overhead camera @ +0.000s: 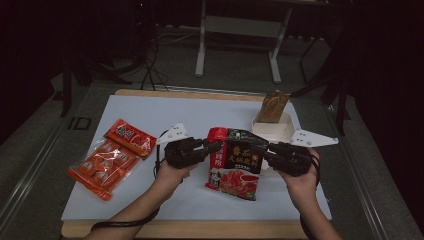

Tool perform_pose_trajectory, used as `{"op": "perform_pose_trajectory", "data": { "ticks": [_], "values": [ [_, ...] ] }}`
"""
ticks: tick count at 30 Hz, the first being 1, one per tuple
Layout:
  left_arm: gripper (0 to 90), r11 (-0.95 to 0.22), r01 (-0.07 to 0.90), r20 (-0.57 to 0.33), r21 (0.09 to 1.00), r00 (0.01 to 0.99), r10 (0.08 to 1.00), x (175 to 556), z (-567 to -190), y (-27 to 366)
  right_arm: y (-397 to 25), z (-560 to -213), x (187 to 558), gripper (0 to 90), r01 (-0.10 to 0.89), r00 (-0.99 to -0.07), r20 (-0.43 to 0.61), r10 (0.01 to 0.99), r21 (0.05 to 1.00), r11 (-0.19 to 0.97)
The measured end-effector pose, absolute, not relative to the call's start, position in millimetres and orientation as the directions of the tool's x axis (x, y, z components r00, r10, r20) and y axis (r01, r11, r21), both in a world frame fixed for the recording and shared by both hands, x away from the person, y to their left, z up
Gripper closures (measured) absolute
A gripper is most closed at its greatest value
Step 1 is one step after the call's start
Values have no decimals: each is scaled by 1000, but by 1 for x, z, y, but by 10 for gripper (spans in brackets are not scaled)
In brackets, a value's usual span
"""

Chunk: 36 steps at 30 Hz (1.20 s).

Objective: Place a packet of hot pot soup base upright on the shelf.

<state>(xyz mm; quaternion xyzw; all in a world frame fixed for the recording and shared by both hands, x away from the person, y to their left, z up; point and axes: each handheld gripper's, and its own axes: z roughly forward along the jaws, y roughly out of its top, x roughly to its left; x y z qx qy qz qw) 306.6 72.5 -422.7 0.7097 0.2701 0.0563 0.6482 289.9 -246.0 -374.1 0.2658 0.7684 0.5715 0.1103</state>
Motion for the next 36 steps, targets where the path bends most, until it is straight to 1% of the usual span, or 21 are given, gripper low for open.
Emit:
{"op": "perform_pose_trajectory", "data": {
  "ticks": [2,5,8,10,15,16,17,19,21,22,25,30,31,34,36],
  "values": [
    [652,0,322,-288,947,848,444,305,-421,73,-246,-373,291,770,279,-835,131,535,938,207],
    [600,-7,309,-272,951,848,454,302,-417,76,-247,-372,291,771,279,-836,136,531,940,199],
    [491,-6,308,-268,951,837,477,301,-415,79,-247,-369,293,771,269,-839,126,530,942,201],
    [461,-8,312,-267,950,829,491,301,-415,83,-247,-366,295,771,263,-837,118,534,943,203],
    [348,-11,317,-269,948,821,503,302,-419,92,-250,-361,300,771,267,-831,122,542,943,198],
    [348,-2,317,-278,948,834,477,301,-421,98,-252,-360,301,771,268,-832,126,540,944,193],
    [325,5,315,-279,949,834,475,300,-422,99,-255,-357,303,771,261,-831,123,542,947,185],
    [322,5,319,-284,948,836,470,299,-424,102,-257,-353,304,771,244,-832,108,544,952,184],
    [262,10,319,-286,948,835,469,298,-425,103,-258,-350,305,771,235,-832,99,545,954,184],
    [262,16,326,-296,945,834,466,297,-427,106,-260,-347,305,771,228,-829,91,551,956,184],
    [173,-3,342,-298,940,823,484,296,-432,110,-266,-337,310,770,203,-821,64,568,962,185],
    [170,-59,366,-281,929,799,532,292,-441,117,-277,-326,320,769,190,-809,57,585,967,168],
    [152,-66,373,-282,926,795,537,291,-444,119,-279,-325,322,770,191,-807,59,588,968,164],
    [143,-57,392,-302,918,785,542,288,-452,125,-285,-321,328,769,184,-804,53,593,969,164],
    [71,-58,405,-309,913,777,548,287,-457,128,-290,-319,332,769,178,-800,44,599,970,165]
  ]
}}
